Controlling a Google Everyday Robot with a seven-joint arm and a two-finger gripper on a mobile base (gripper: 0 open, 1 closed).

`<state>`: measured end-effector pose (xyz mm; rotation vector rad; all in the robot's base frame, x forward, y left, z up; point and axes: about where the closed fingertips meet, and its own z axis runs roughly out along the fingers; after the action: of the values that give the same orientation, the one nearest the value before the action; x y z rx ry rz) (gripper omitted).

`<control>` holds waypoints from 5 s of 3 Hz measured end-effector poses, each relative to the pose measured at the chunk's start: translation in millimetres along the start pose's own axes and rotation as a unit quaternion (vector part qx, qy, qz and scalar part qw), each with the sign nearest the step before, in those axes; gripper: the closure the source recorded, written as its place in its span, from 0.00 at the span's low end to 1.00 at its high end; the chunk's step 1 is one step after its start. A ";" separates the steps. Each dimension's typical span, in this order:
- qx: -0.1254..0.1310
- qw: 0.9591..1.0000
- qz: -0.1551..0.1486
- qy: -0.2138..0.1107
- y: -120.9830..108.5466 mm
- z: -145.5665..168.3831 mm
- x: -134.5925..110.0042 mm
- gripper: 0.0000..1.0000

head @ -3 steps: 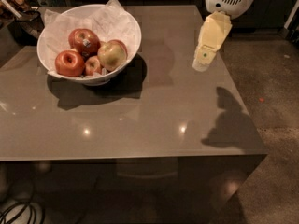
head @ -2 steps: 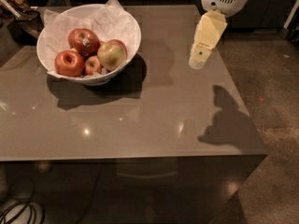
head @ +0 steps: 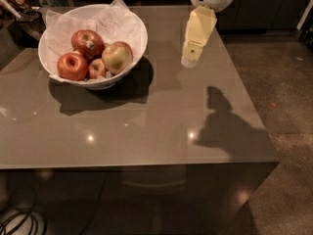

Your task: Pick apple from white bowl

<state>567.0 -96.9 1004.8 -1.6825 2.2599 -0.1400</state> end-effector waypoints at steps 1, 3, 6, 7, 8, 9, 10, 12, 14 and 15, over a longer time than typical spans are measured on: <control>-0.006 0.999 -0.037 -0.028 6.3 -1.5 -26.4 0.00; -0.055 0.990 -0.119 -0.060 6.8 16.0 -86.5 0.00; -0.079 0.986 -0.119 -0.081 7.4 44.9 -127.9 0.00; -0.103 0.984 -0.116 -0.082 9.7 60.7 -140.6 0.00; -0.093 0.985 -0.115 -0.092 5.4 62.4 -147.4 0.00; -0.094 0.985 -0.099 -0.102 5.7 68.3 -150.4 0.00; -0.102 0.986 -0.085 -0.102 6.5 73.7 -151.0 0.11; -0.121 0.984 -0.079 -0.102 7.2 81.2 -152.3 0.23; -0.154 0.979 -0.072 -0.112 18.5 93.0 -154.7 0.21; -0.164 0.978 -0.065 -0.112 23.5 95.3 -154.8 0.20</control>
Offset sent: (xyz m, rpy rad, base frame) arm 0.0018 0.0833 0.0072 0.0292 0.0824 0.3211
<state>614.6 67.3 938.7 -1.8975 2.0899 0.3953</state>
